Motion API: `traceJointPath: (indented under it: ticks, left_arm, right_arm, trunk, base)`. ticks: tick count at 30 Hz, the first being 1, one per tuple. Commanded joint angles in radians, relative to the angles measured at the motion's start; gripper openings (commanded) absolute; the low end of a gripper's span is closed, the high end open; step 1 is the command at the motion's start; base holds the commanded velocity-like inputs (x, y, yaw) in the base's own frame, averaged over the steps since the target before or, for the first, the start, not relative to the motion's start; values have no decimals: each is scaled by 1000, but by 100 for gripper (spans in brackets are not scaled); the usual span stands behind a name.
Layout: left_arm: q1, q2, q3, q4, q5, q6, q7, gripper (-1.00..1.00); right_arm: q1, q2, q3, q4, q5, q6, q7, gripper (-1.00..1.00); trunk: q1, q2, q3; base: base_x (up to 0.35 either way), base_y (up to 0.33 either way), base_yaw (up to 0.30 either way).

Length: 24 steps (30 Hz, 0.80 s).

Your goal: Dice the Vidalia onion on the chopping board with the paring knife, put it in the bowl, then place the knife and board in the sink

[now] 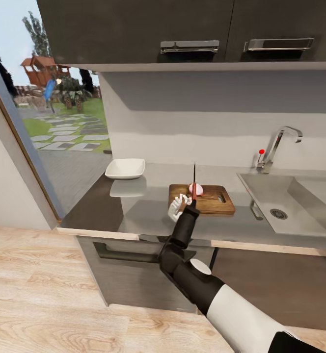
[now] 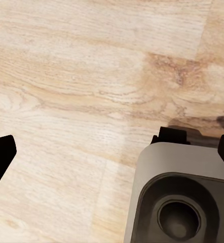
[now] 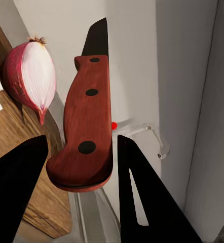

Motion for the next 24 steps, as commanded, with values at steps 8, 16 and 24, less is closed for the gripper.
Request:
traceJointPath:
  ticks: [8, 16, 24]
  left_arm:
    - [-1, 0, -9, 4, 9, -7, 1, 100]
    - [-2, -1, -9, 4, 9, -7, 1, 100]
    - [-2, 0, -9, 4, 9, -7, 1, 100]
  right_arm:
    - [-2, 0, -68, 0, -4, 2, -5, -100]
    - [-2, 0, -64, 3, -4, 2, -5, -100]
    - [-2, 0, -63, 35, 8, 0, 0, -100]
  trunk:
    - [0, -1, -1]
    - [0, -1, -1]
    - [0, -1, -1]
  base:
    - [0, 0, 0]
    - [0, 0, 0]
    - [0, 0, 0]
